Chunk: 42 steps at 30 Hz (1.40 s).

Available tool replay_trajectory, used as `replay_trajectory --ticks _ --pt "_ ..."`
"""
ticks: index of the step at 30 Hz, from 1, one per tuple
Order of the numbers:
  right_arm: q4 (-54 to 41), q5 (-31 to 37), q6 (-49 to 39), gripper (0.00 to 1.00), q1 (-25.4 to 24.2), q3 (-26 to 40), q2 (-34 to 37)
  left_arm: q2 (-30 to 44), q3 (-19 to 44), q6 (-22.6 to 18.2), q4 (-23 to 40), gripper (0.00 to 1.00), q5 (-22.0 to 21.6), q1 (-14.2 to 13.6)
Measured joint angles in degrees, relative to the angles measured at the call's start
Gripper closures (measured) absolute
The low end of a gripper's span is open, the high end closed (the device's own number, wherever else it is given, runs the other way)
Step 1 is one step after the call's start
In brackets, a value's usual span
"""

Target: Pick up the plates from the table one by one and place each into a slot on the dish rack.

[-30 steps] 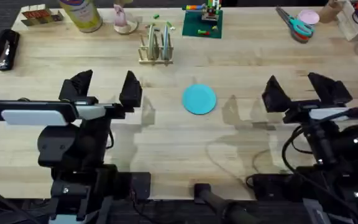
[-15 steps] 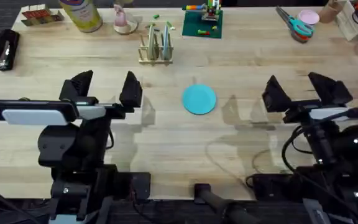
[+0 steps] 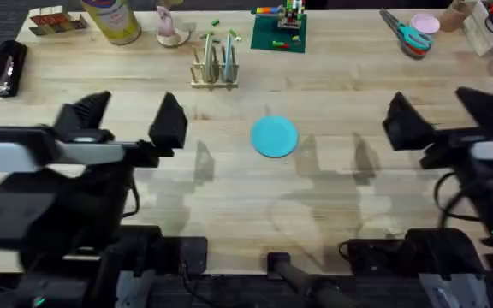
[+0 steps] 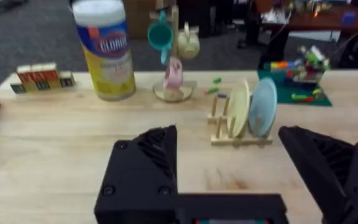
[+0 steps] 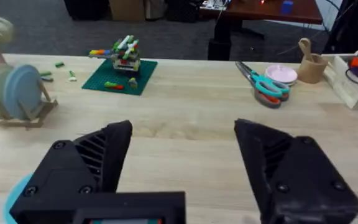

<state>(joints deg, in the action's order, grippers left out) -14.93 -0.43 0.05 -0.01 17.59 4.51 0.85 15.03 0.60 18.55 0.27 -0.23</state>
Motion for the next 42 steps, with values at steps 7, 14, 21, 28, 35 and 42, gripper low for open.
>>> replay_trajectory --ticks 7,14,21,28,35,42 --pt "-9.83 0.0 -0.02 0.005 0.0 14.74 11.36 8.49 11.97 1.87 6.34 0.008 -0.04 0.0" --pt "-26.97 0.0 -0.02 0.004 0.0 29.45 24.45 22.16 23.99 3.28 18.24 0.008 1.16 0.0" --pt "-40.67 0.0 -0.01 0.003 0.0 39.76 37.1 33.27 35.52 3.52 28.47 0.008 1.76 0.0" --pt "-44.76 -0.01 -0.02 0.003 0.0 45.02 46.23 41.31 43.76 3.74 36.53 0.008 1.98 0.0" --pt "-44.81 -0.02 -0.02 0.004 0.0 45.41 50.06 48.24 45.69 3.78 39.23 0.008 7.7 0.0" --pt "-45.09 0.0 -0.02 0.005 0.0 45.41 50.13 51.14 45.7 3.93 39.08 0.008 10.93 0.0"
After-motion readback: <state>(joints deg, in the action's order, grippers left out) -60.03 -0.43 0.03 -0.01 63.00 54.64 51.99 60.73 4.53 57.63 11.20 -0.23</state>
